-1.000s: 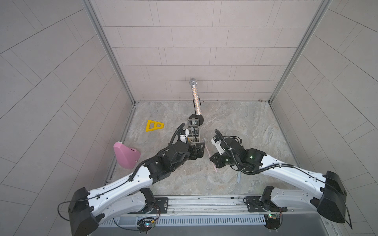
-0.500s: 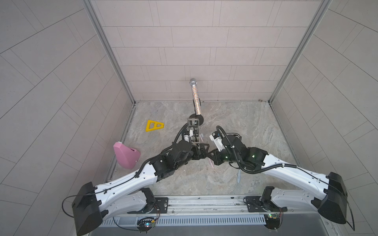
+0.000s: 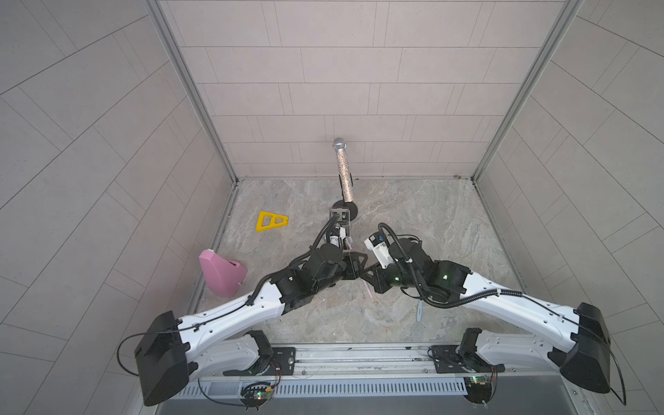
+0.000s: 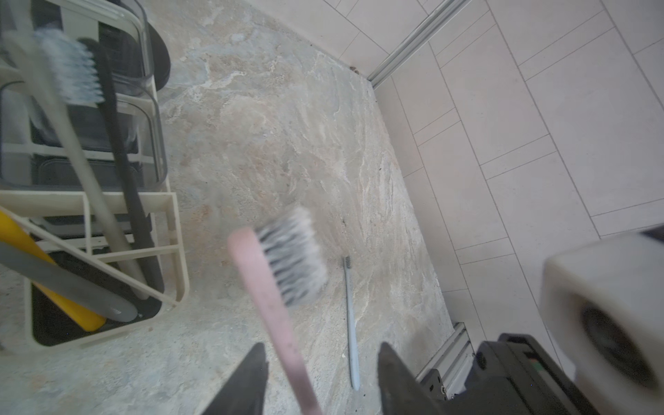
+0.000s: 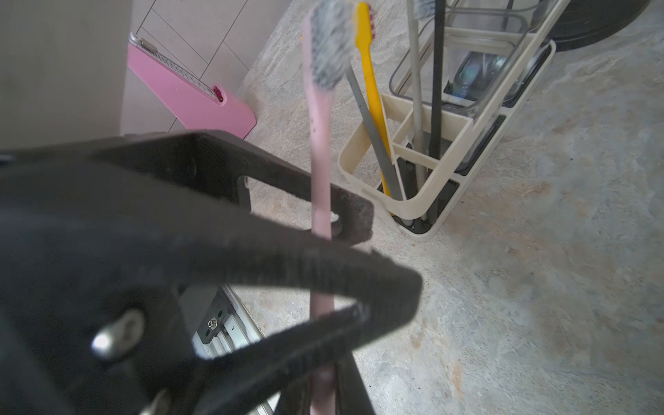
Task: Place the toothbrush into the toothbrush holder
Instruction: Pick up the toothbrush from the center of the board.
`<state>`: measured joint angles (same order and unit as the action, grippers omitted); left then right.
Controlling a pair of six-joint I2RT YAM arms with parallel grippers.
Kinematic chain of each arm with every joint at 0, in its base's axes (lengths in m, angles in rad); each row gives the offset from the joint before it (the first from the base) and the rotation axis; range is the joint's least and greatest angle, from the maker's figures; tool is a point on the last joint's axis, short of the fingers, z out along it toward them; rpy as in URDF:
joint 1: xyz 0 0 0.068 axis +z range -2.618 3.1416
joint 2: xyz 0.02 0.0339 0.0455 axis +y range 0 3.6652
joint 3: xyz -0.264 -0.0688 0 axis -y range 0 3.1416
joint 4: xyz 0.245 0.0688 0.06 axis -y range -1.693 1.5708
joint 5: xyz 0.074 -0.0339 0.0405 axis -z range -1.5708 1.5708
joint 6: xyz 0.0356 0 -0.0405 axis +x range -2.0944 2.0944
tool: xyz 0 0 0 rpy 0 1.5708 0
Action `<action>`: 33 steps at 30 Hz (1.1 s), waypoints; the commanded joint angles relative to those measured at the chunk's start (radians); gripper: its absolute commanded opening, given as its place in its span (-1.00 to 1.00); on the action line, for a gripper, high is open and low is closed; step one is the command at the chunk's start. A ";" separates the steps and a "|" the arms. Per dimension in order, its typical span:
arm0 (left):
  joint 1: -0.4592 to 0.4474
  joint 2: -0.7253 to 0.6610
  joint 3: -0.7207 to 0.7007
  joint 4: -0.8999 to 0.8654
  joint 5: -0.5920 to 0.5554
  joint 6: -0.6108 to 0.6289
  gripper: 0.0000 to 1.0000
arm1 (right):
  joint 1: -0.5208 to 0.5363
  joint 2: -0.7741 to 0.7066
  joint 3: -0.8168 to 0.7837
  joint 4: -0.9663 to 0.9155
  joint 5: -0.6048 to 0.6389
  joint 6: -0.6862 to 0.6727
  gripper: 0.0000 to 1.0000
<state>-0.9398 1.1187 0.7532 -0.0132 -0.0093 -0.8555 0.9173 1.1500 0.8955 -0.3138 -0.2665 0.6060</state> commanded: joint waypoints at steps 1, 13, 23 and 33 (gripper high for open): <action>0.004 0.013 0.036 0.029 0.022 -0.015 -0.29 | 0.013 -0.011 -0.002 0.005 0.007 -0.015 -0.79; 0.004 0.012 0.047 0.004 0.031 -0.017 -0.95 | 0.019 -0.012 -0.008 -0.014 0.041 -0.032 -0.76; 0.004 -0.040 0.156 -0.183 -0.166 0.221 -0.98 | 0.017 -0.108 -0.049 -0.060 0.121 -0.045 0.05; 0.004 -0.032 0.046 0.278 -0.459 0.653 -0.98 | 0.017 -0.194 -0.166 -0.042 0.170 -0.019 0.12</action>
<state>-0.9363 1.0824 0.8612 0.0345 -0.3550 -0.3893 0.9314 0.9829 0.7525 -0.3557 -0.1352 0.5697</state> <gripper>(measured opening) 0.108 0.557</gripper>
